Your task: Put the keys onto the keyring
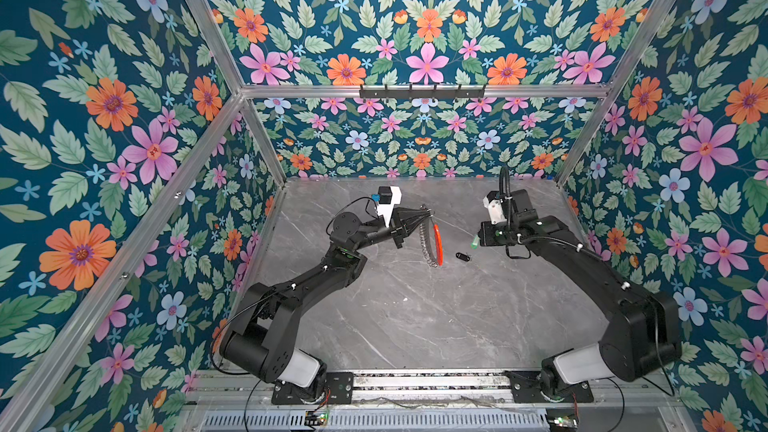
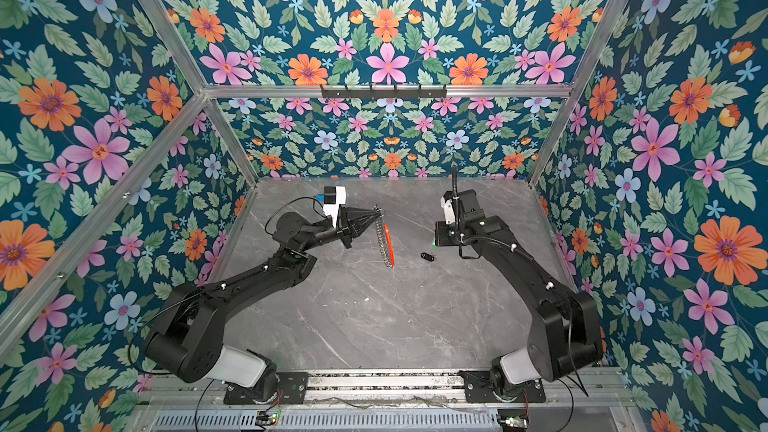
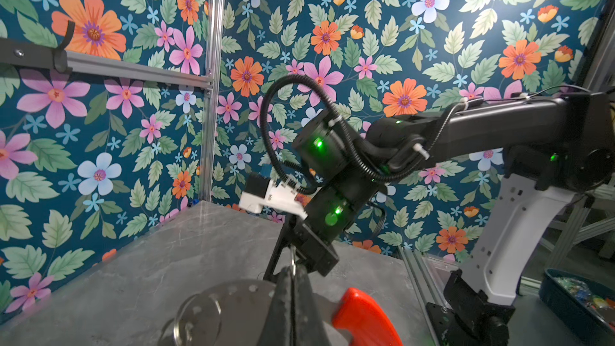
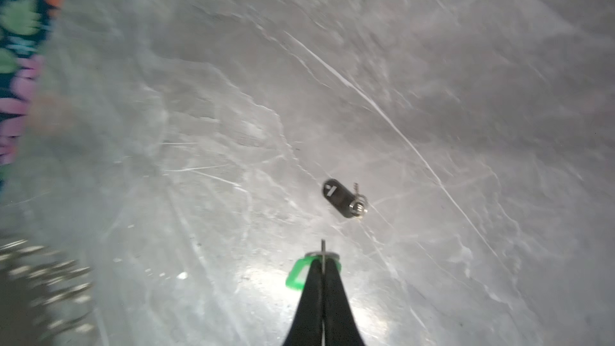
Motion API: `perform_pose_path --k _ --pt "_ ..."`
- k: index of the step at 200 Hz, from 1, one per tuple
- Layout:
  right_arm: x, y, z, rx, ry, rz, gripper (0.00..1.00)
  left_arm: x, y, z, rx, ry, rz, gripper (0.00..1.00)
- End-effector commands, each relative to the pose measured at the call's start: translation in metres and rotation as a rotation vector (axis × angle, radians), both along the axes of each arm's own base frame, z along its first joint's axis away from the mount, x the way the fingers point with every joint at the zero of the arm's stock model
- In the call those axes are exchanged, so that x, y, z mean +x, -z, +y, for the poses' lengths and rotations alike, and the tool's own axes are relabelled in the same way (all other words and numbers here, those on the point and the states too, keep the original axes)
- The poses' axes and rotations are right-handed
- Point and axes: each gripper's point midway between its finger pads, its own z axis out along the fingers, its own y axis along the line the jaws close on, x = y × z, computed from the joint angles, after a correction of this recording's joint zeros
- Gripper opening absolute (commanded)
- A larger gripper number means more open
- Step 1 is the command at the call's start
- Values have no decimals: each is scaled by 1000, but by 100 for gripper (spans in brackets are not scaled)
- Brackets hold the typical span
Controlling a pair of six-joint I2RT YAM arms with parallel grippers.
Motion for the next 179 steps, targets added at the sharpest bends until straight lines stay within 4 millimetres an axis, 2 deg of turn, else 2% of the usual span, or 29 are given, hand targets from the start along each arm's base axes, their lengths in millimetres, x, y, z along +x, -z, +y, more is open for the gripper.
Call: perform_pose_path --k 1,25,44,69,102,133,179 --pt "-21 -54 40 194 -237 -111 0 -8 -18 5 -19 4 -124 0" --pt "-45 -99 58 327 -385 -205 0 -15 -19 5 1 35 -174 0" --pt "-59 -122 65 389 -459 -249 0 -19 -20 5 11 49 -193 0" --pt "-72 -143 74 456 -536 -269 0 -22 -20 3 21 72 -194 0" --pt "-79 -151 87 468 -591 -262 0 -26 -19 -2 7 121 -171 0" --pt "-77 -157 95 481 -604 -241 0 -33 -18 -6 -12 165 -171 0" --pt "-77 -160 103 509 -642 -173 0 -44 -22 -5 -36 176 -246 0"
